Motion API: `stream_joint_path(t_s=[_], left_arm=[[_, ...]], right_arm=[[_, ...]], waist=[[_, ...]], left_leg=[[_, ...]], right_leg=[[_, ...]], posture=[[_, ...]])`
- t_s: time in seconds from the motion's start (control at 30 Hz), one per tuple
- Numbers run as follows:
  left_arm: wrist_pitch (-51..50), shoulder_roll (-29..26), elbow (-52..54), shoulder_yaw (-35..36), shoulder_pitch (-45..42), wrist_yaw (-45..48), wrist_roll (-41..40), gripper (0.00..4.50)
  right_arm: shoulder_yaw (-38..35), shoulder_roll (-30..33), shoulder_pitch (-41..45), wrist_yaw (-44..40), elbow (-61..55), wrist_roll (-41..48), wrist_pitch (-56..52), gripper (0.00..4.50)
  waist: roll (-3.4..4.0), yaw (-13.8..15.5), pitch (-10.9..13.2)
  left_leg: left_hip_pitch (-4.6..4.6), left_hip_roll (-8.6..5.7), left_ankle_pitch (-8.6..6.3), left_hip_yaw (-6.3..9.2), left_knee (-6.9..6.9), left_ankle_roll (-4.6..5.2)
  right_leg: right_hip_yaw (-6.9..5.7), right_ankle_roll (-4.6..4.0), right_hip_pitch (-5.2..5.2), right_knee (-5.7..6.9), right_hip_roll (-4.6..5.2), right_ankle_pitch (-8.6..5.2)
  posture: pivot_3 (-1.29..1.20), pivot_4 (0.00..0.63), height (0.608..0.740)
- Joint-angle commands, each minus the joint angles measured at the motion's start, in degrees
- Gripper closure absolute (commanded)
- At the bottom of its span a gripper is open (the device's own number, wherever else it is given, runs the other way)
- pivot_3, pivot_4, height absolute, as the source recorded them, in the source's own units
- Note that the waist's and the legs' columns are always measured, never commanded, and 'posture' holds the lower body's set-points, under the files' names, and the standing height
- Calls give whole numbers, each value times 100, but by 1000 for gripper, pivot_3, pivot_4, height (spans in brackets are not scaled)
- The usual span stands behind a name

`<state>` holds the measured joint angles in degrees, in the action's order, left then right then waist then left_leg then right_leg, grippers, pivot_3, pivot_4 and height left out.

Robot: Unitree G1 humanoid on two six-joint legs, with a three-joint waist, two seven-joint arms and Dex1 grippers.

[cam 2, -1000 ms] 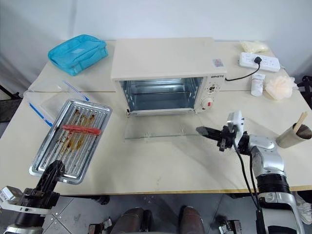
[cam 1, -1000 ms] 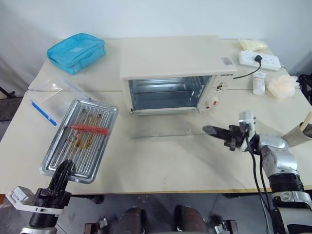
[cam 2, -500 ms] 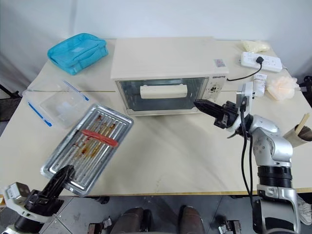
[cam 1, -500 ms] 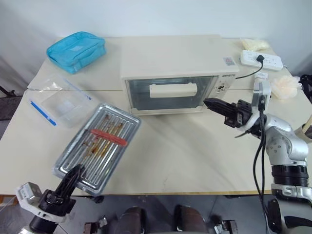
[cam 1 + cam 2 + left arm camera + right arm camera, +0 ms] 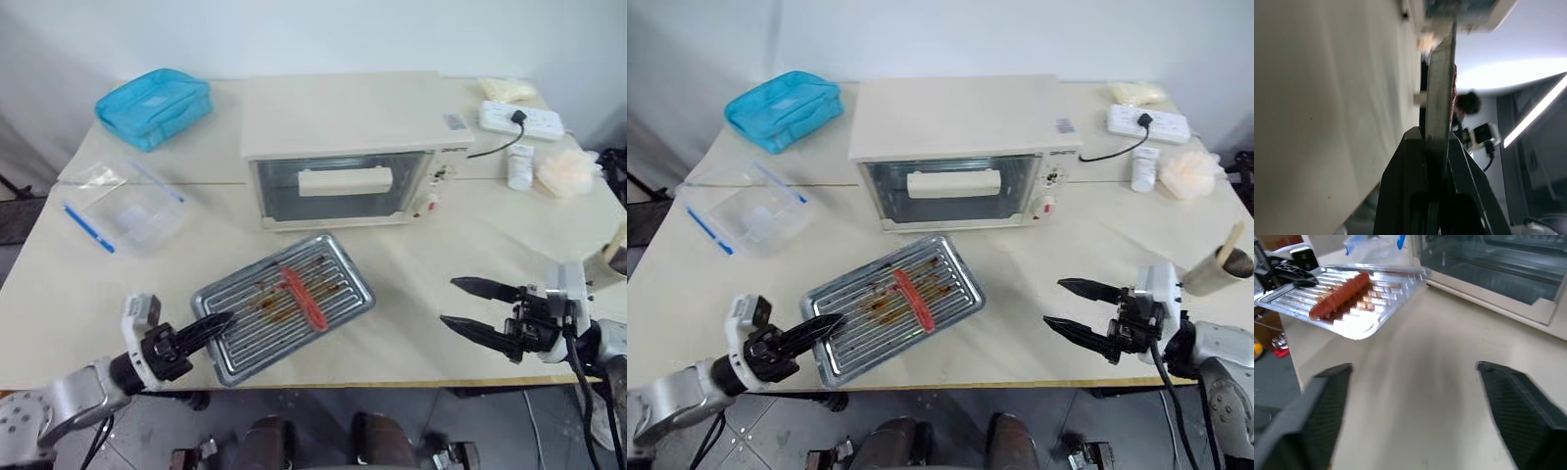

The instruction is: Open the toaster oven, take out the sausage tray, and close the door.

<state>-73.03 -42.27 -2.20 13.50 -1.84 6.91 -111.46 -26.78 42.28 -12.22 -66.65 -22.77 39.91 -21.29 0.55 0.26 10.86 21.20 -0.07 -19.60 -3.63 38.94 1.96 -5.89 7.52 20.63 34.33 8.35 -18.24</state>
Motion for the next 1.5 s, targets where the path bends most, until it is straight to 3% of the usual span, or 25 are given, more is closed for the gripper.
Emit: stream_joint_path(t_s=[0.03,0.13,0.27,0.53,0.77,0.97,1.07,1.13,1.23,1.3,1.4,1.5], left_arm=[[-267,9,-726,-690,-1047,-230,-82,4500],[-451,248,-1358,-1125,-2003,-260,537,4500],[-492,594,-1671,-1317,-2648,65,1535,4500],[-714,1034,-1642,-1361,-3069,674,3012,4500],[-750,1213,-1440,-728,-3000,649,3420,2528],[-507,587,-301,-341,-2409,1216,3909,732],[849,144,464,-164,-1765,2023,4833,34],[1952,-205,854,-138,-1202,2811,5591,34],[3477,-347,1057,445,-350,4085,6142,34],[4291,-549,1026,616,115,4568,6711,34],[6347,-687,878,1036,912,5174,7911,34],[6879,-676,816,1204,1179,5536,8065,34]], right_arm=[[-321,-137,-499,133,-630,99,167,49],[-514,-253,-880,345,-961,185,170,49],[-689,-359,-1271,542,-1260,249,214,49],[-721,-495,-1611,853,-1625,347,238,49],[-425,-440,-1424,997,-1593,278,228,0],[-246,-252,-1120,811,-1283,200,241,0],[-153,-101,-939,601,-1047,122,300,0],[-110,-26,-828,487,-893,89,342,0],[-40,109,-603,258,-607,-3,472,0],[-2,216,-411,78,-408,-49,571,0],[111,469,23,-365,19,-238,919,0],[220,589,248,-720,308,-255,1079,0]], waist=[[0,61,0],[-2,125,0],[-4,127,0],[3,295,-4],[-3,280,-1],[-3,219,-1],[-2,120,-1],[-2,94,-1],[-1,96,-1],[-6,103,0],[-6,120,1],[-8,142,2]], left_leg=[[4,2,3,4,0,-4],[5,-7,8,2,0,-4],[4,-19,11,-11,-1,2],[3,-26,25,-11,1,5],[11,-28,25,-9,-1,6],[10,-19,25,-11,-11,5],[6,-17,25,-17,-20,3],[4,-15,27,-22,-31,0],[-1,-17,31,-41,-70,-4],[15,-16,31,-43,-73,-4],[23,-17,30,-55,-79,-3],[26,-19,29,-70,-79,11]], right_leg=[[2,0,4,3,-3,0],[-9,1,9,15,-5,0],[-12,19,11,14,-5,10],[-6,55,-4,-16,0,28],[-8,62,0,-24,6,32],[-11,62,3,-30,-3,32],[-8,61,4,-34,-2,31],[-9,57,6,-42,-2,29],[-5,55,20,-52,2,28],[-8,52,41,-52,5,26],[-12,51,60,-51,9,26],[-12,52,65,-51,19,27]], posture=[[0,150,740],[0,150,740],[0,150,740],[0,150,740],[0,150,740],[0,150,740],[0,150,740],[0,150,740],[0,150,740],[0,150,740],[0,150,740],[0,150,740]])
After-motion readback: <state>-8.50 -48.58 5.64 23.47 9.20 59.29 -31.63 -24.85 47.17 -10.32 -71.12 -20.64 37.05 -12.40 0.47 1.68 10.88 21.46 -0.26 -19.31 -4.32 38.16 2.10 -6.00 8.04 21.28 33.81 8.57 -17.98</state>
